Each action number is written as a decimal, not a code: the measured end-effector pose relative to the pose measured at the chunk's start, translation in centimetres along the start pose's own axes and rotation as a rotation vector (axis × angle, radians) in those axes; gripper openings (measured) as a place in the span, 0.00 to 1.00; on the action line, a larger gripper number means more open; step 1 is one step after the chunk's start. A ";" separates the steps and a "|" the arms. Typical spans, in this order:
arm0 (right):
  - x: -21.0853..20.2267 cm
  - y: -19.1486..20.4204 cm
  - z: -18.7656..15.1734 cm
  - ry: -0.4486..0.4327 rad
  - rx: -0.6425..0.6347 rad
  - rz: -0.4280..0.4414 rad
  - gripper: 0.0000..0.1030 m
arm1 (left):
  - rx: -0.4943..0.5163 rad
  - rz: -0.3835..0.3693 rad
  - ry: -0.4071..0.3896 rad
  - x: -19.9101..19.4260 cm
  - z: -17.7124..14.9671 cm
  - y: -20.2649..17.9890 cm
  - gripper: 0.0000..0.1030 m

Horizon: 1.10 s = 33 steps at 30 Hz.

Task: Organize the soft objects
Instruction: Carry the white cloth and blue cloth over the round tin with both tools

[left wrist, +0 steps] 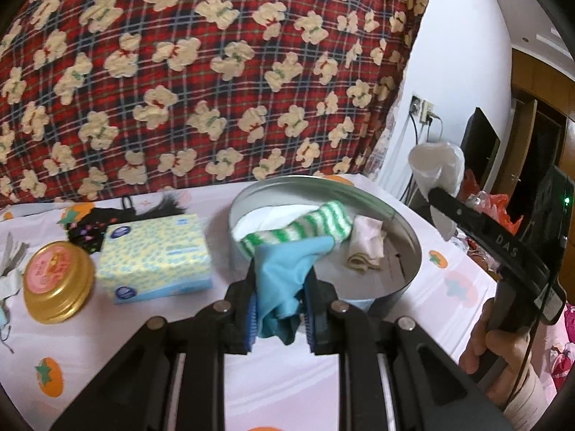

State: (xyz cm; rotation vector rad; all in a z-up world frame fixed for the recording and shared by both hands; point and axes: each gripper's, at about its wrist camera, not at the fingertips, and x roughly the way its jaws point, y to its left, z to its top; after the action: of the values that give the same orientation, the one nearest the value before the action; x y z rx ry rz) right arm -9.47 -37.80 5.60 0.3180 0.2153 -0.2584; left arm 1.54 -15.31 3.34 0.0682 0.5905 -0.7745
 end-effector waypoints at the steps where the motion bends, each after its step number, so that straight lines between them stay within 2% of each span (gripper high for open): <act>1: 0.1 -0.2 0.1 0.001 -0.001 -0.003 0.47 | 0.000 -0.006 0.004 0.4 0.2 -0.3 0.18; 9: 0.0 -2.4 1.6 -0.032 0.011 -0.051 0.47 | -0.002 -0.028 0.008 2.3 1.2 -1.3 0.18; 18: 3.3 -1.3 2.1 0.021 -0.035 -0.069 0.48 | 0.009 -0.027 0.033 5.8 2.2 -3.0 0.18; 26: 7.1 -1.9 0.2 0.112 -0.006 -0.081 0.48 | 0.037 0.000 0.067 9.0 1.9 -3.8 0.18; 33: 7.8 -1.9 -0.1 0.133 -0.023 -0.080 0.48 | 0.019 -0.004 0.087 10.4 1.5 -3.1 0.18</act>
State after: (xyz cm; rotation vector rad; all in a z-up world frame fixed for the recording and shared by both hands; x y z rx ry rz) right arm -2.64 -41.21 2.98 0.3045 0.3624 -0.3144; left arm 5.94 -24.60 -0.41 0.1184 0.6666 -0.7839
